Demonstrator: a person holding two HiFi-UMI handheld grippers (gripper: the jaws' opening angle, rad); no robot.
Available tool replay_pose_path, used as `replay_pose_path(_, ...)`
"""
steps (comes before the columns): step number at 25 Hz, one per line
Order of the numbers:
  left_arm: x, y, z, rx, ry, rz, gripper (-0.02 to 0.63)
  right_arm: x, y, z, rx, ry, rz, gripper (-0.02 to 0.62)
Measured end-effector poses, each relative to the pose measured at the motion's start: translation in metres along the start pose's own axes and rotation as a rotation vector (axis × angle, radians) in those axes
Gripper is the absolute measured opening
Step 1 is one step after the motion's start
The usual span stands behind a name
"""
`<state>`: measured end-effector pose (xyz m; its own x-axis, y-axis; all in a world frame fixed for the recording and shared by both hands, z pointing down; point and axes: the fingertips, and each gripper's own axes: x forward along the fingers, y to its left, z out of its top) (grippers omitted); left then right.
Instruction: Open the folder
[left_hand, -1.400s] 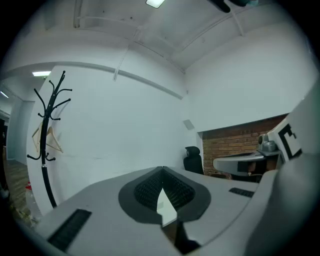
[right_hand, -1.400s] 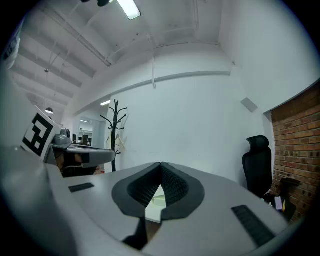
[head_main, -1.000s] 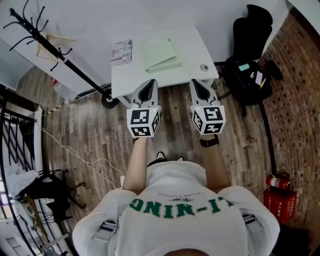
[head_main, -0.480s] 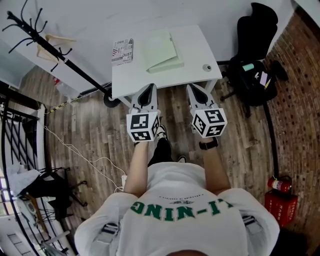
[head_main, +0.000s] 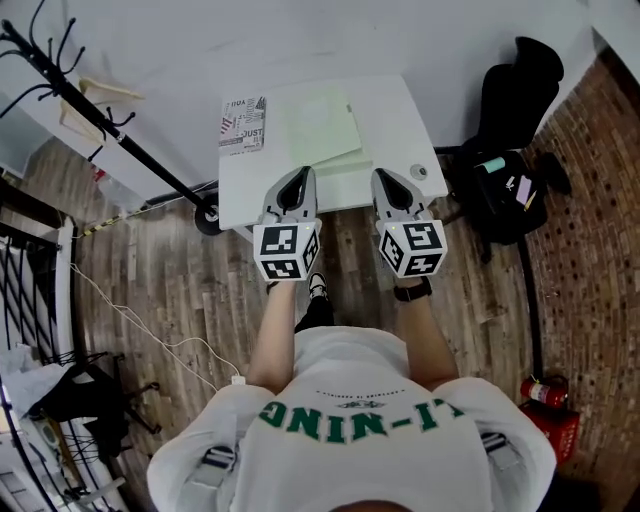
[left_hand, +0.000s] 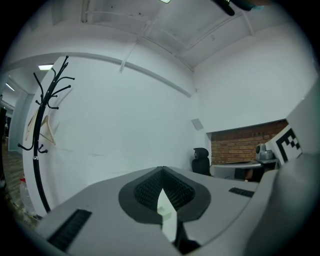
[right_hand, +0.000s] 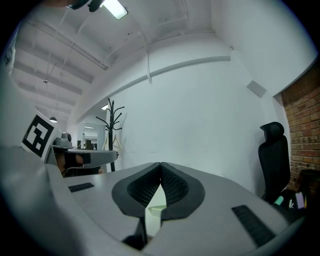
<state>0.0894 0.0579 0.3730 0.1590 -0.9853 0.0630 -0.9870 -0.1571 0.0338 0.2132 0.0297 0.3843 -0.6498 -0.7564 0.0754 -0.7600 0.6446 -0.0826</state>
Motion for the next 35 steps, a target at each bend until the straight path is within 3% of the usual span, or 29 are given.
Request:
replay_pose_path(9,0.088,0.096,0.016,0.002,-0.003,-0.024,0.014,0.133,0.002,0.014,-0.036,0.026,0.002,0.017)
replay_pose_path(16,0.145,0.149,0.004,-0.020,0.013,-0.065,0.014,0.214,-0.001,0.003,-0.043,0.061,-0.011,0.017)
replay_pose_path(26,0.211,0.174,-0.022,-0.046,0.063,-0.117,0.014,0.281,-0.033,-0.036,-0.020,0.169,0.003,0.026)
replay_pose_path(35,0.298,0.182,-0.042,-0.041,0.125,-0.130,0.014,0.342,-0.103,-0.057,0.030,0.252,0.008,0.048)
